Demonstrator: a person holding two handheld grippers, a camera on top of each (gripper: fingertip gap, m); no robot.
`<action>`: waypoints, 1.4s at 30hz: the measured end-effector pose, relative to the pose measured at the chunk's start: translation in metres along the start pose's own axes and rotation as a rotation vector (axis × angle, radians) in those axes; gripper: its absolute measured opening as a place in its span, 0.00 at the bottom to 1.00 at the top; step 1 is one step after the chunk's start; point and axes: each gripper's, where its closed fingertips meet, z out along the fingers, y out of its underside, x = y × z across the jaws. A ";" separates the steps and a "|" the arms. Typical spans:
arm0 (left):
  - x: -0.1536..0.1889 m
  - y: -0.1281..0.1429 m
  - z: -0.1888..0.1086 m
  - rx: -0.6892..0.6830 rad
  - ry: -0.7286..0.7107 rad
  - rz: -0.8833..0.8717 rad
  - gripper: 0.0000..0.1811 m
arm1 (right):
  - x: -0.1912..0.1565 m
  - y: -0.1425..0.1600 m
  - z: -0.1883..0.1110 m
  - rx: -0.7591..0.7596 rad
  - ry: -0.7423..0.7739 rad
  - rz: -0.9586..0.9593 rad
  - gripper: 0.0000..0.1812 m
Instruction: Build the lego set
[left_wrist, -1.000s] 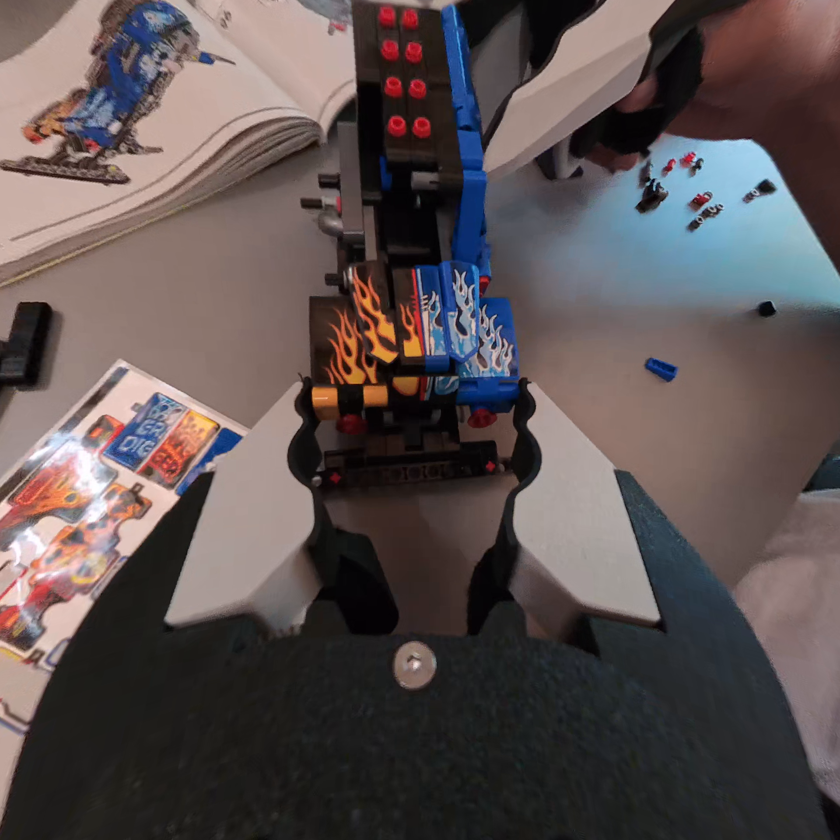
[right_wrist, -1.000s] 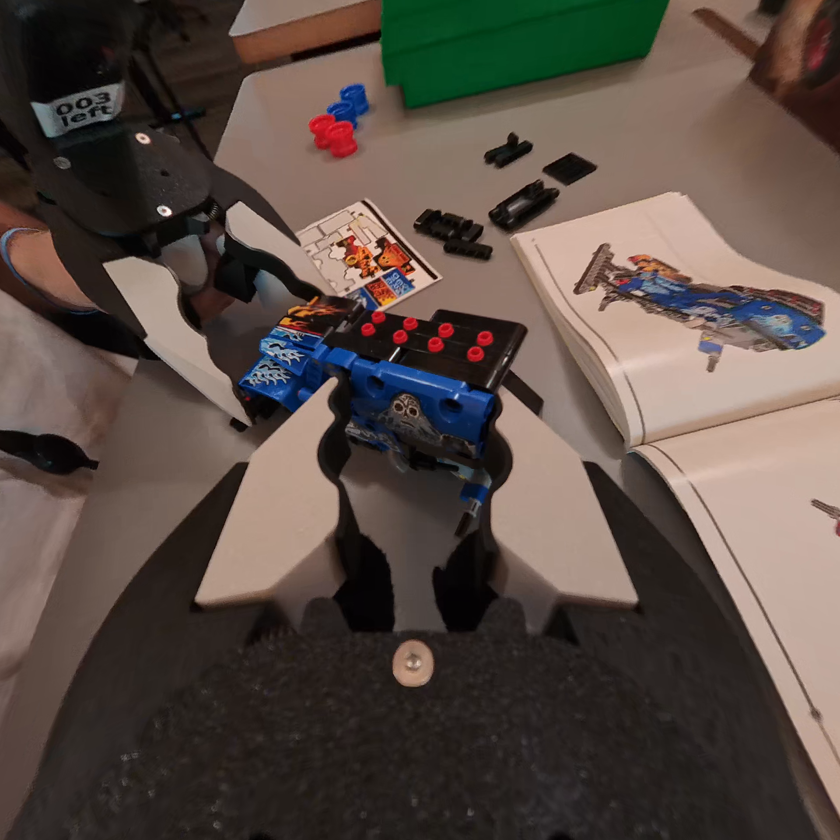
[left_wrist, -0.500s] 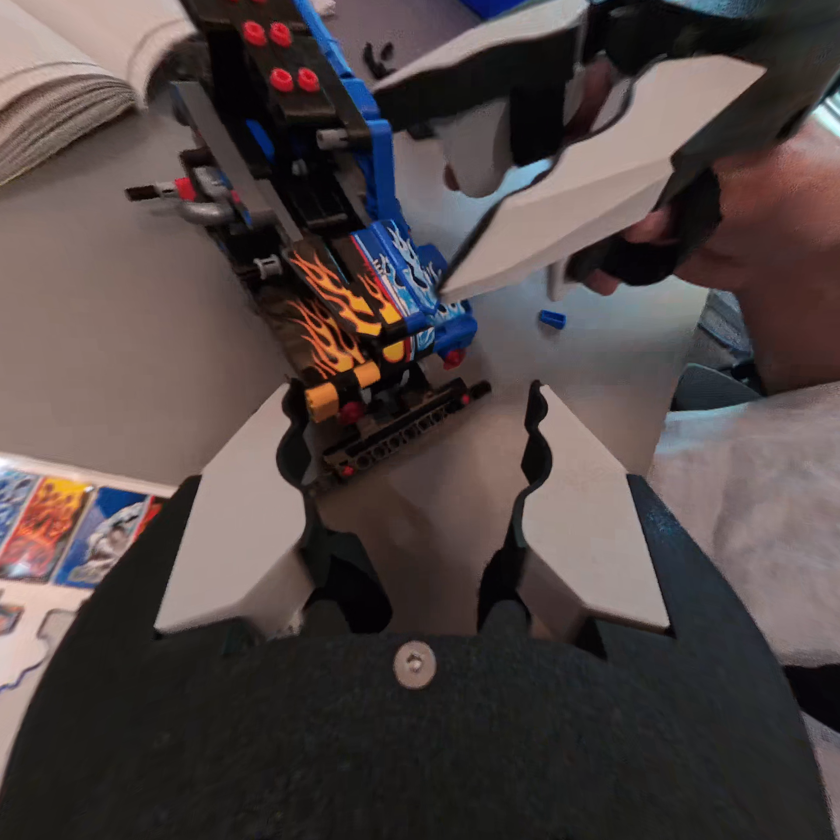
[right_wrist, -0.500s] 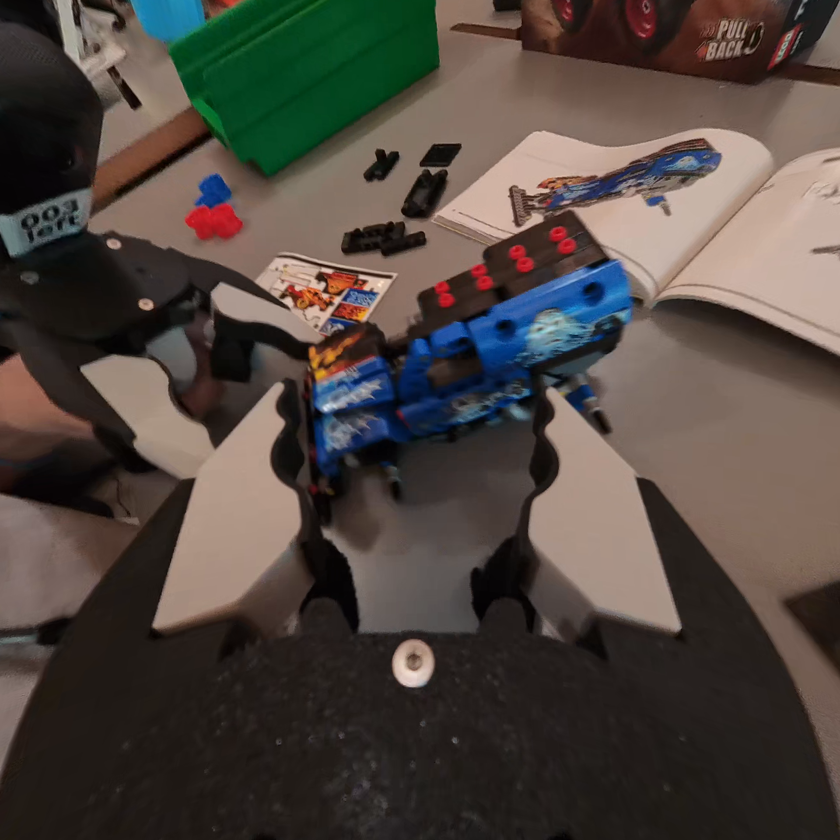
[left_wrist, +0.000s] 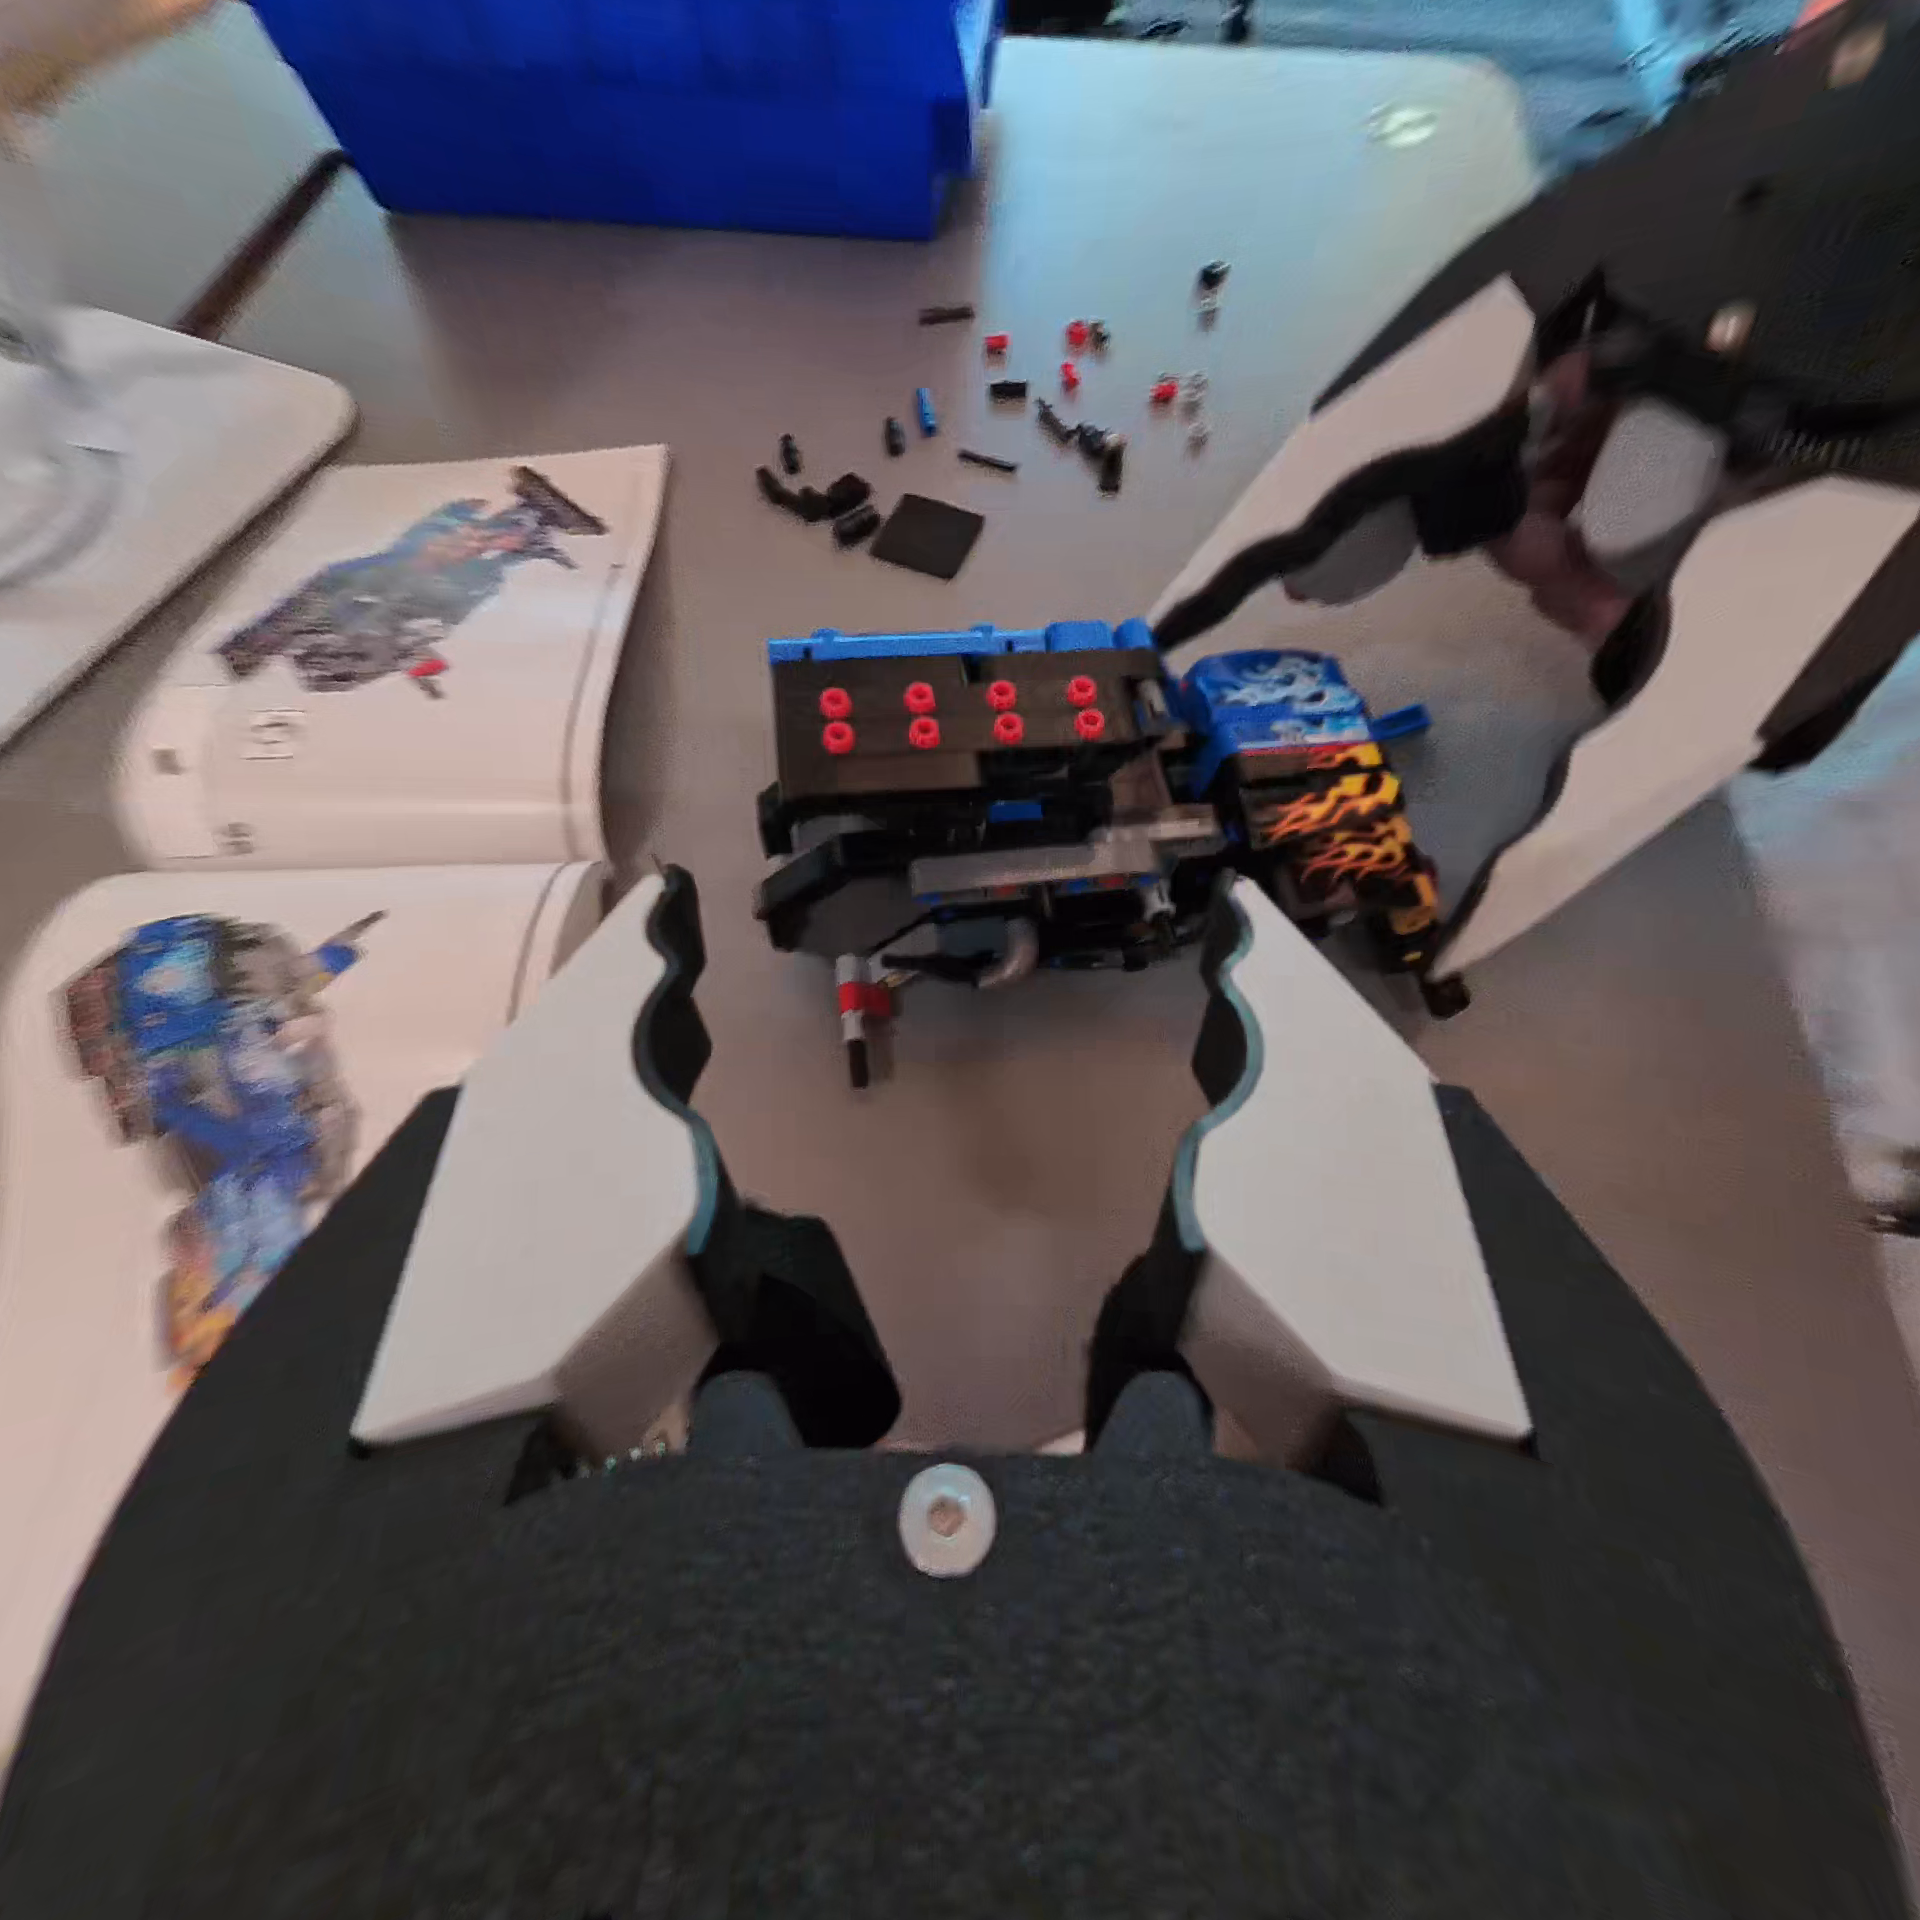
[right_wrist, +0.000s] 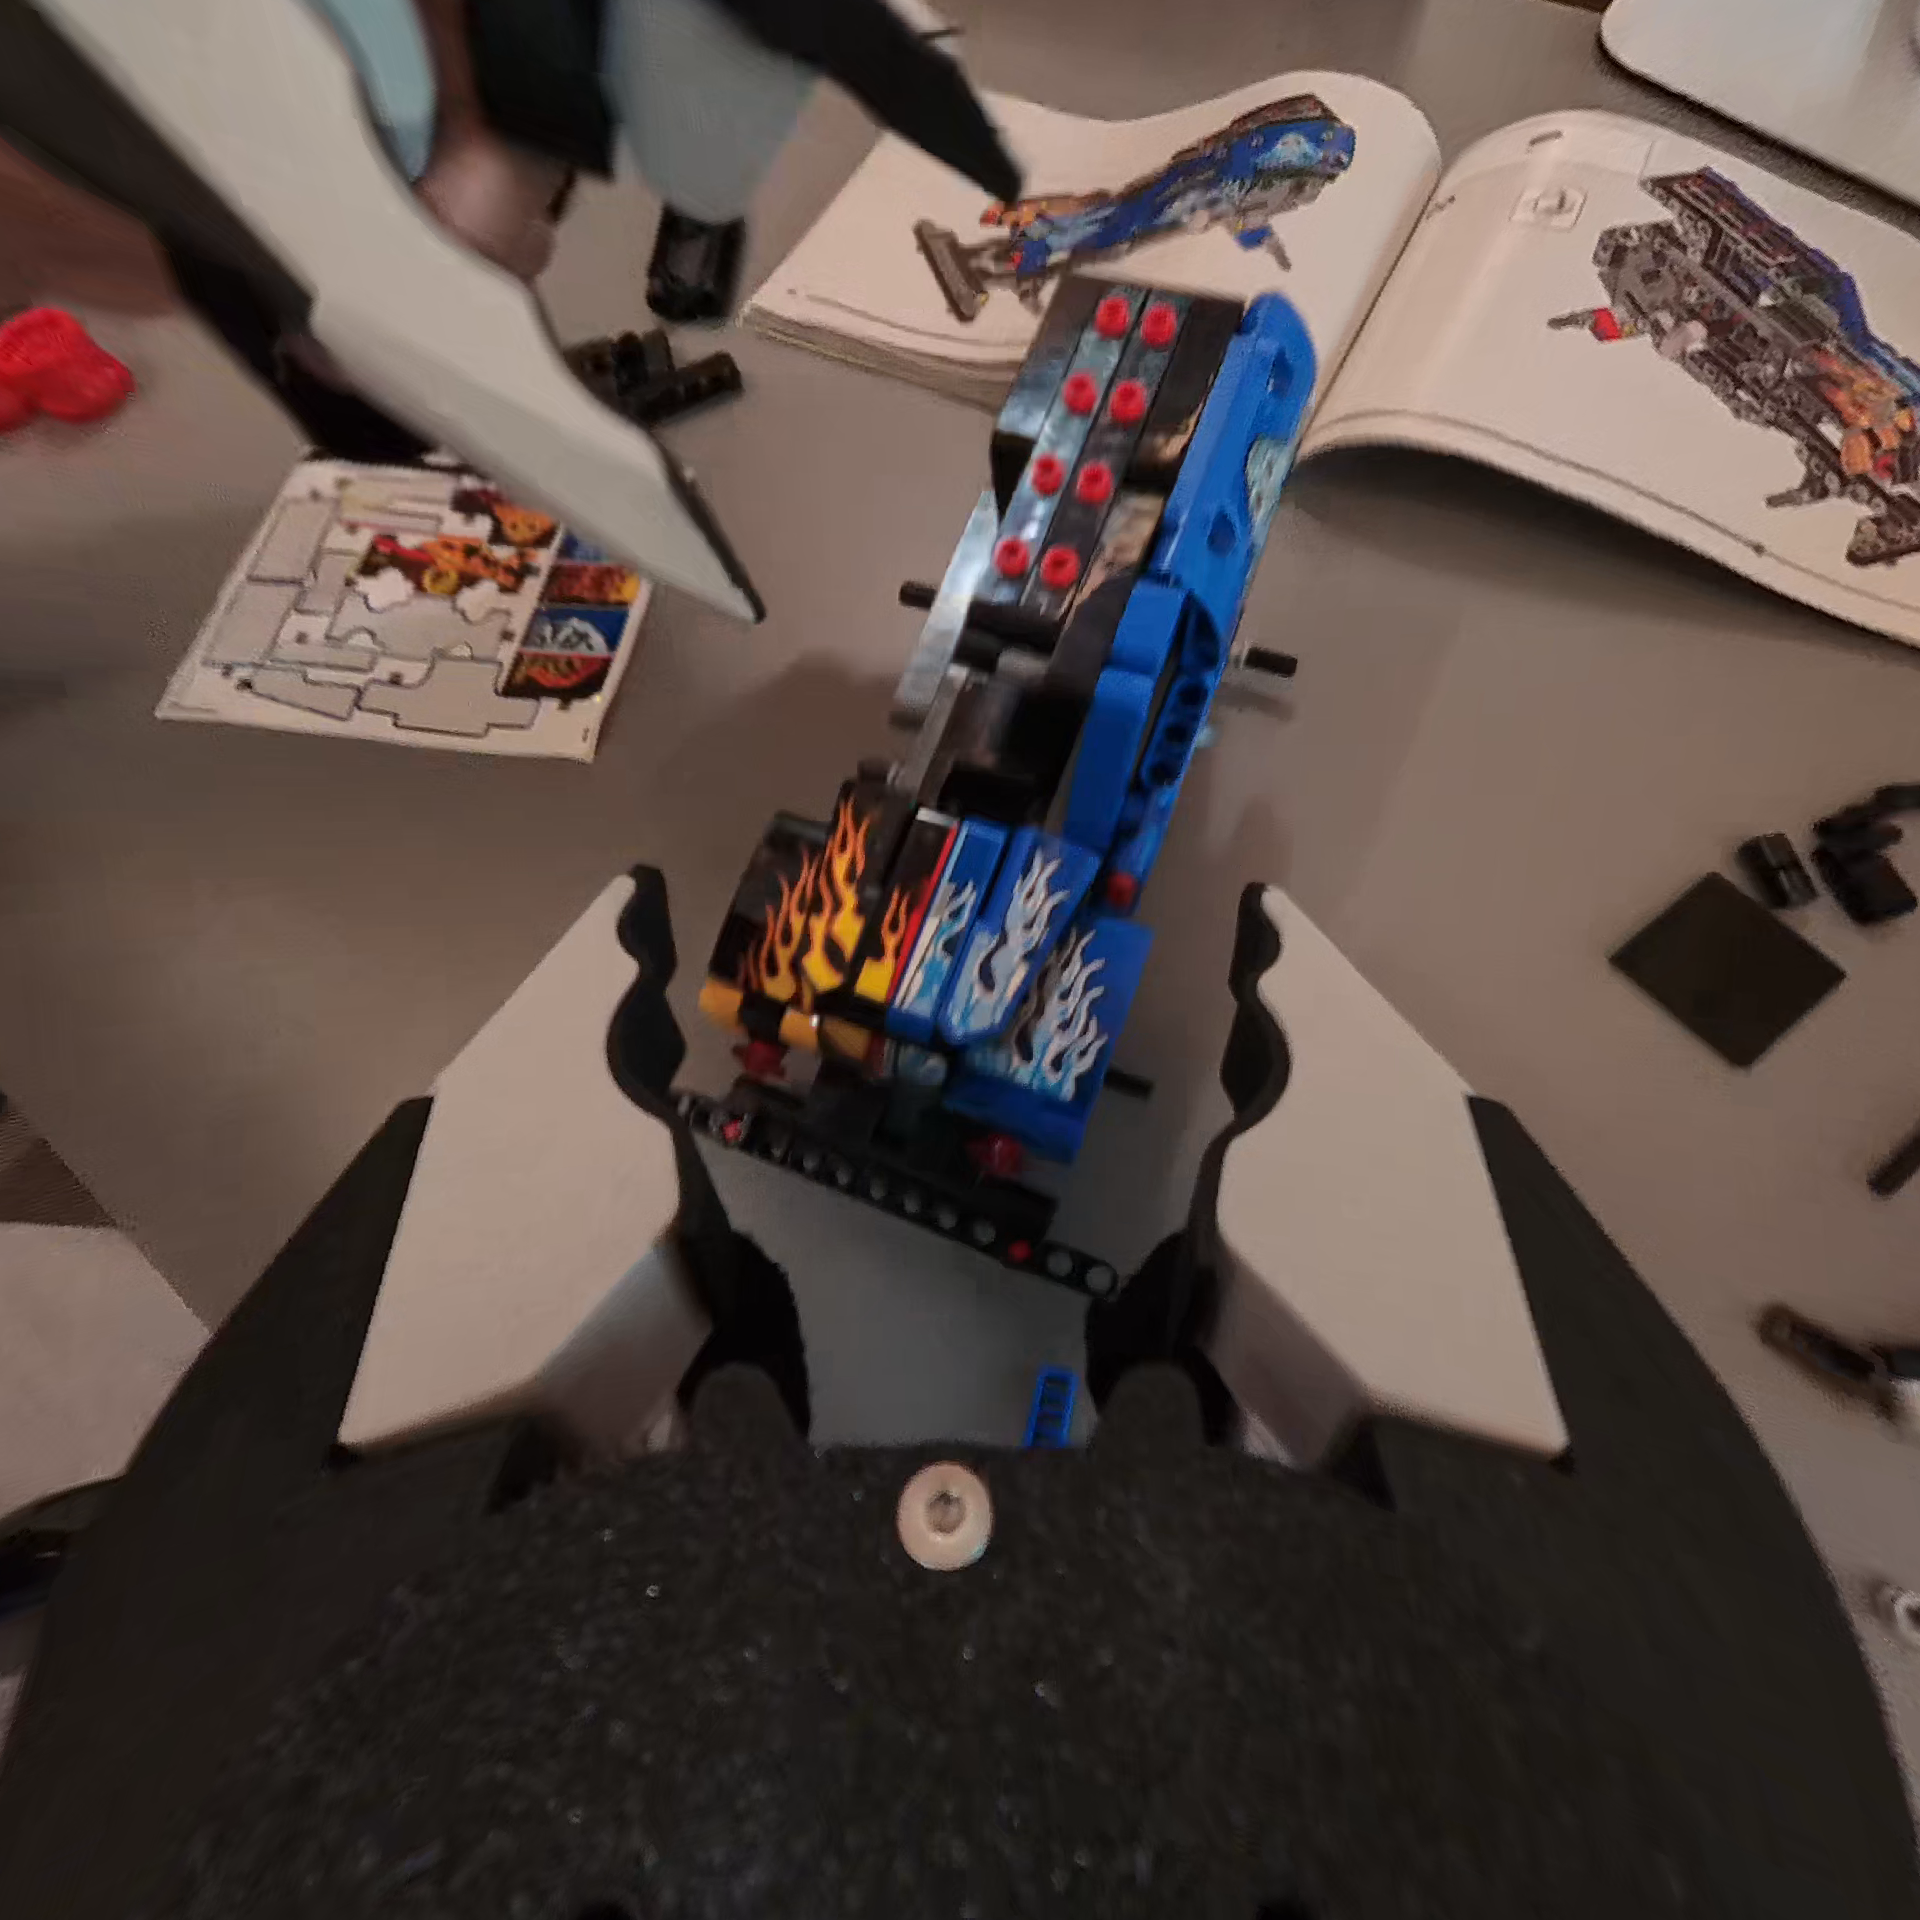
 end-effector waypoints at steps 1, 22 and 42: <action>0.000 -0.001 0.007 0.012 0.068 -0.042 0.52 | -0.003 0.008 0.000 -0.002 0.009 -0.004 0.58; -0.012 0.003 -0.017 0.146 -0.214 -0.225 0.20 | 0.010 -0.004 0.014 -0.016 -0.533 -0.453 0.48; -0.026 0.001 -0.074 0.423 -0.293 -0.196 0.33 | 0.105 -0.048 -0.001 0.225 -0.475 -0.345 0.50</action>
